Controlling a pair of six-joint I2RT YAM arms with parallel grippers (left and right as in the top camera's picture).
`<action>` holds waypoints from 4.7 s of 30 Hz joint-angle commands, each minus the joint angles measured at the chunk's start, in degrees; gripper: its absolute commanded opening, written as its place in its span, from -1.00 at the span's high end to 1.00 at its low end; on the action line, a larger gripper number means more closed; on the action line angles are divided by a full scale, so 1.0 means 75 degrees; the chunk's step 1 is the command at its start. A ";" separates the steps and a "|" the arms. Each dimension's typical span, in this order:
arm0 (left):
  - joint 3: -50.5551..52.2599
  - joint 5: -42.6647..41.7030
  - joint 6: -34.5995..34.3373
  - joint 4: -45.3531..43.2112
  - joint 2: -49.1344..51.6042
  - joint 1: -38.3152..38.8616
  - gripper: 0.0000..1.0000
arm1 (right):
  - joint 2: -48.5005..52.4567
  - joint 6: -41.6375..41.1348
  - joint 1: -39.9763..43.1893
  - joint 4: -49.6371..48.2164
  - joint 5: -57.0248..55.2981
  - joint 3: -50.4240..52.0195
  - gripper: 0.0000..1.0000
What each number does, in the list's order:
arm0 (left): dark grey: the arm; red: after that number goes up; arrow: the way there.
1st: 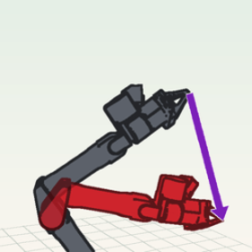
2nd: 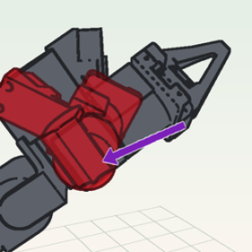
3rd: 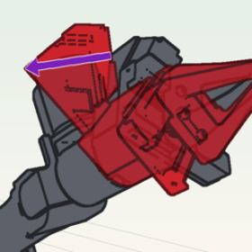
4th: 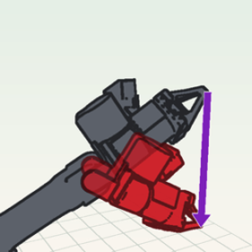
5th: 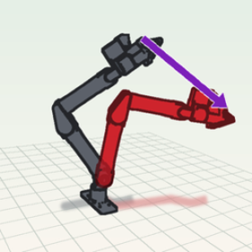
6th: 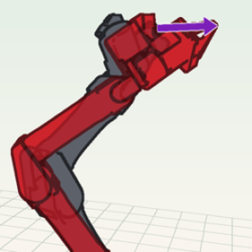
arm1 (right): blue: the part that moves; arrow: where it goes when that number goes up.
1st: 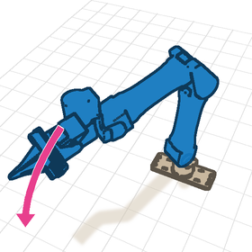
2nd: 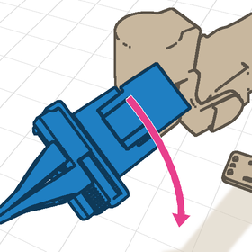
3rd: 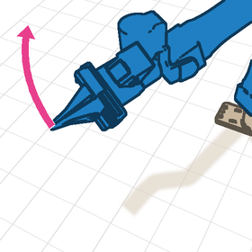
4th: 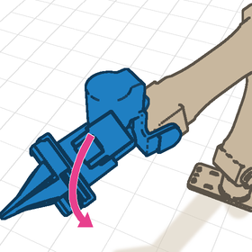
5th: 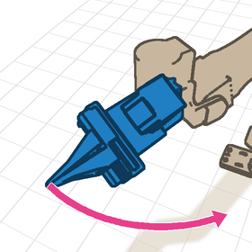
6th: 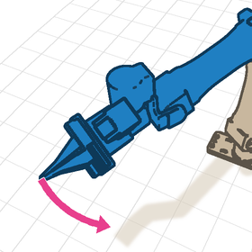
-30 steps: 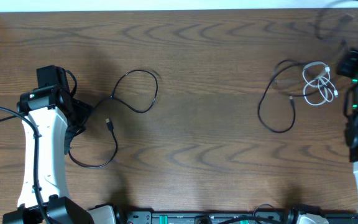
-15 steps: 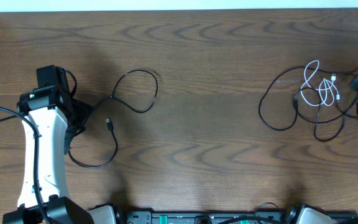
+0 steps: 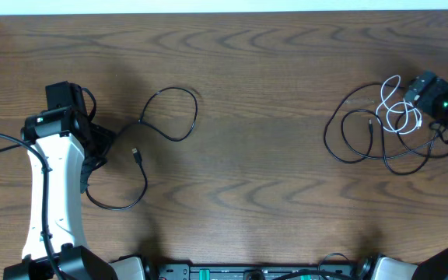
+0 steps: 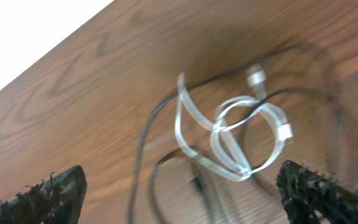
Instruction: Untangle cables
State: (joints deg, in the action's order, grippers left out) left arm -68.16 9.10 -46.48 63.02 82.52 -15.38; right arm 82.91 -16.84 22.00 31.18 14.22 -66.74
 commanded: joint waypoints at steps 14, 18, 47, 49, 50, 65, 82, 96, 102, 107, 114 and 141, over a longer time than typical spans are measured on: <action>-0.0038 0.0044 0.0038 0.0047 0.0017 -0.0012 -0.96 | 0.1271 -0.0262 -0.2005 0.1373 0.1244 -0.0044 -0.98; -0.0038 0.0044 0.0041 0.0047 0.0017 -0.0012 -0.96 | 0.1766 -0.0262 -0.2742 0.1250 0.1591 -0.0044 -0.98; -0.0038 0.0044 0.0041 0.0047 0.0017 -0.0012 -0.96 | 0.5257 -0.3369 -0.8422 -0.7096 0.0259 -0.0044 -0.98; -0.0038 0.0044 0.0038 0.0047 0.0017 -0.0012 -0.96 | 0.5438 -0.3512 -0.8580 -0.7478 -0.0108 -0.0044 -0.83; -0.0038 0.0044 0.0041 0.0047 0.0017 -0.0012 -0.96 | 0.5523 -0.3605 -0.8650 -0.7644 -0.0300 -0.0044 -0.76; -0.0038 0.0044 0.0041 0.0047 0.0017 -0.0012 -0.96 | 0.4083 -0.2241 -0.7513 -0.5878 0.0122 -0.0044 0.98; -0.0038 0.0044 0.0041 0.0047 0.0017 -0.0012 -0.96 | 0.1192 0.1142 -0.6073 -0.0600 -0.0017 -0.0044 0.98; -0.0038 0.0044 0.0041 0.0047 0.0017 -0.0012 -0.96 | 0.3602 0.1722 -0.9550 -0.2827 -0.1110 -0.0044 0.81; -0.0038 0.0044 0.0041 0.0047 0.0017 -0.0012 -0.96 | 0.4304 0.1682 -1.0130 -0.3821 -0.1043 -0.0044 -0.45; -0.0038 0.0044 0.0041 0.0047 0.0017 -0.0012 -0.95 | 0.4334 0.1684 -1.0459 -0.4704 -0.1049 -0.0044 -0.61; -0.0038 0.0044 0.0041 0.0047 0.0017 -0.0012 -0.96 | 0.4873 0.2716 -1.0643 -0.4945 -0.1110 -0.0044 -0.72; -0.0038 0.0044 0.0041 0.0047 0.0017 -0.0012 -0.96 | 0.3483 0.2725 -1.0182 0.0070 -0.1559 -0.0044 -0.13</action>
State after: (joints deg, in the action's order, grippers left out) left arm -68.16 9.08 -46.48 63.02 82.52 -15.38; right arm 110.74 3.46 -54.46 31.68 2.92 -67.79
